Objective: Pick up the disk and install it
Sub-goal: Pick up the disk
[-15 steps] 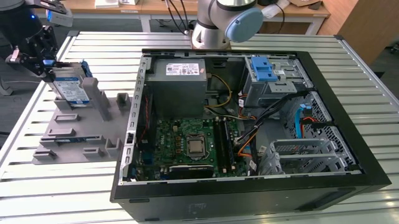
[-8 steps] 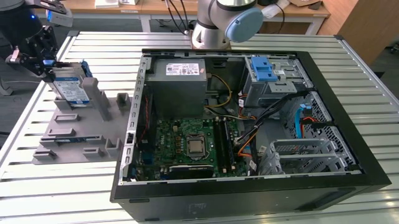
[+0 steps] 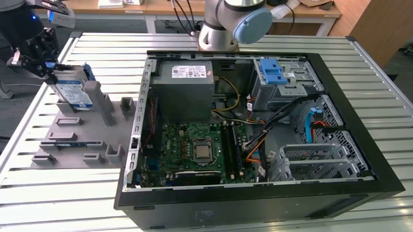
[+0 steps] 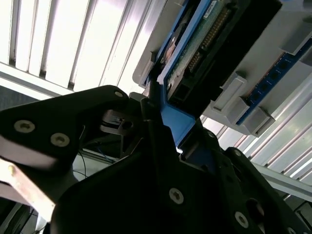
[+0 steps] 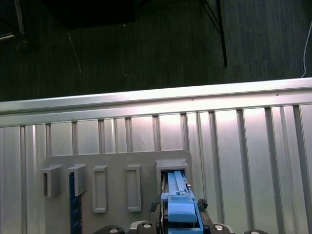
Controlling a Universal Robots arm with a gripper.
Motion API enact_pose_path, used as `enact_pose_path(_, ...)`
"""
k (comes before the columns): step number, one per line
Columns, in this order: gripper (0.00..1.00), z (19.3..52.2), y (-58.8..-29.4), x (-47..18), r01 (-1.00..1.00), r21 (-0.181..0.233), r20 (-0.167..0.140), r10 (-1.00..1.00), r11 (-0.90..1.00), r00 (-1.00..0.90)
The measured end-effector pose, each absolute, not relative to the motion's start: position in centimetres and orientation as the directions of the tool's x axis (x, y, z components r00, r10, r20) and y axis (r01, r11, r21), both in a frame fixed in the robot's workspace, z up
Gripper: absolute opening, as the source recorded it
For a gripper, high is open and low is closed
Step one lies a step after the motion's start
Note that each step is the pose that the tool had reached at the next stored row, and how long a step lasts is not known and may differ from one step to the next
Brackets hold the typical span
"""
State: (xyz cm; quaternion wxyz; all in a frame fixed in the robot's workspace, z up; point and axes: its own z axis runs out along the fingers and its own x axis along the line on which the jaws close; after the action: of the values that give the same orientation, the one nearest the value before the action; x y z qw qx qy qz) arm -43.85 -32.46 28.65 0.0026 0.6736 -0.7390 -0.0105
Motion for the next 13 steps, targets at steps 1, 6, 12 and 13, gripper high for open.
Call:
enact_pose_path(1,0.38,28.65,-32.46,-43.85,-0.996,0.019,-0.01,-0.996,0.092,-0.092)
enact_pose_path(6,0.37,28.6,-32.55,-43.85,-0.997,0.019,-0.006,-0.997,0.072,-0.072)
enact_pose_path(12,0.37,28.58,-32.58,-43.84,-0.999,0.019,-0.005,-0.999,0.042,-0.042)
enact_pose_path(13,0.37,28.57,-32.58,-43.84,-0.999,0.019,-0.005,-0.999,0.036,-0.036)
